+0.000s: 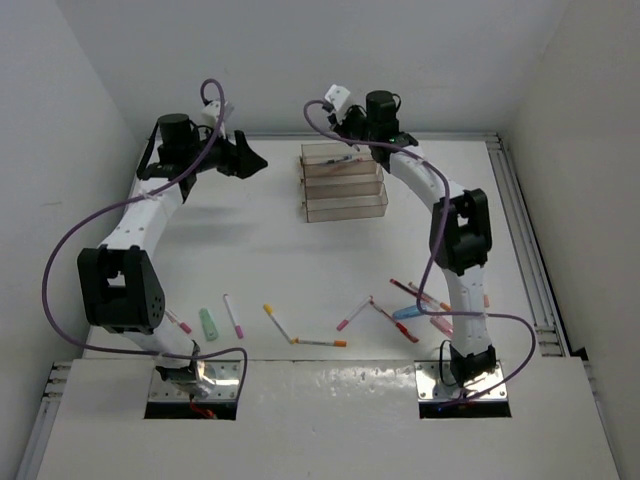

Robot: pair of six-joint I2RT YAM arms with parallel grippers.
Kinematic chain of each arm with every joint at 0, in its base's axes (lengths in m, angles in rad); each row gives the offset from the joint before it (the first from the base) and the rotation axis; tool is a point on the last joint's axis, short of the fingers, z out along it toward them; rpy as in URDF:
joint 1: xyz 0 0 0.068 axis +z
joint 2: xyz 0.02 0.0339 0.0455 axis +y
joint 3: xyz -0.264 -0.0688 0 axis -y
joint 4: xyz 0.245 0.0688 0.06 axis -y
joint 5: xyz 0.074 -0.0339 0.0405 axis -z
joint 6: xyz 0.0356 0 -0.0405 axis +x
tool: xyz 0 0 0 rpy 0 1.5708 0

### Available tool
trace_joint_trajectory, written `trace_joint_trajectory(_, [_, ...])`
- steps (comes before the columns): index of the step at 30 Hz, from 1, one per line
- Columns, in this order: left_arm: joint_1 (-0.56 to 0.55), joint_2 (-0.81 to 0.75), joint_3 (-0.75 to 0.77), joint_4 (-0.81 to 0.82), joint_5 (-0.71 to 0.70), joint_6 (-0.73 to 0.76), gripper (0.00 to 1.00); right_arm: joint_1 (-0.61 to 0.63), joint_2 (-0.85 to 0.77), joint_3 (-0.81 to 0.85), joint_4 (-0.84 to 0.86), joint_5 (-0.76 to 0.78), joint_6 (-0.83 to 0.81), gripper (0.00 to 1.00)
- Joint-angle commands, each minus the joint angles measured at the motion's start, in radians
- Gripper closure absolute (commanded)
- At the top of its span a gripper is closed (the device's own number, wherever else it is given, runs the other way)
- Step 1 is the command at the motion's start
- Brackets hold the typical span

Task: Sort the stationery into containers
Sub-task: Place the pen in the storage box.

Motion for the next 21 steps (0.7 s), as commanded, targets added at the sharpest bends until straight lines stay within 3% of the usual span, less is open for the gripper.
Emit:
trace_joint_trajectory(1, [0.009,-0.072,-0.022,-0.074,-0.059,0.088,0.23,0.004,0.064,0.114,0.062,0.006,-0.181,1.00])
trace_joint_trajectory(4, [0.034,-0.087,-0.032,-0.136,-0.130,0.131,0.23,0.004,0.127,0.122,0.106,-0.029,-0.234,1.00])
trace_joint_trajectory(8, [0.058,-0.096,-0.045,-0.170,-0.114,0.137,0.23,0.000,0.152,0.099,0.102,-0.063,-0.266,0.98])
trace_joint_trajectory(11, [0.068,-0.101,-0.053,-0.164,-0.097,0.128,0.23,0.002,0.146,0.003,0.175,-0.072,-0.294,0.82])
trace_joint_trajectory(16, [0.080,-0.099,-0.059,-0.160,-0.084,0.127,0.23,-0.001,0.167,0.016,0.182,-0.078,-0.303,0.58])
trace_joint_trajectory(21, [0.094,-0.081,-0.041,-0.160,-0.064,0.127,0.23,0.002,0.167,0.041,0.163,-0.092,-0.286,0.54])
